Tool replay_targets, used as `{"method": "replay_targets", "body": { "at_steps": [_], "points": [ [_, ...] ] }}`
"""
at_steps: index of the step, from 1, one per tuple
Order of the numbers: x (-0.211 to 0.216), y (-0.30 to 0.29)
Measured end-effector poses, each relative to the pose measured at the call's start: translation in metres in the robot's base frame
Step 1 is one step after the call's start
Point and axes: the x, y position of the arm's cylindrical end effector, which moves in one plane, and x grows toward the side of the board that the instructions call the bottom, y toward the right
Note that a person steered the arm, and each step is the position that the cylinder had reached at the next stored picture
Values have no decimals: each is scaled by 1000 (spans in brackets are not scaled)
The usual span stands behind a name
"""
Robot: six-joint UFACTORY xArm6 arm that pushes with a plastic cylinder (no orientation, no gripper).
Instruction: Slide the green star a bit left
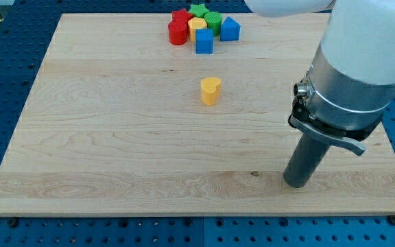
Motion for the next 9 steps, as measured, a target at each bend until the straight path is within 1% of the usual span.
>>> {"method": "replay_targets", "body": {
  "at_steps": [3,4,5,7,8,9],
  "points": [
    [0,0],
    [-16,9],
    [-54,23],
    [-145,50],
    [-197,61],
    [-240,61]
  ]
}}
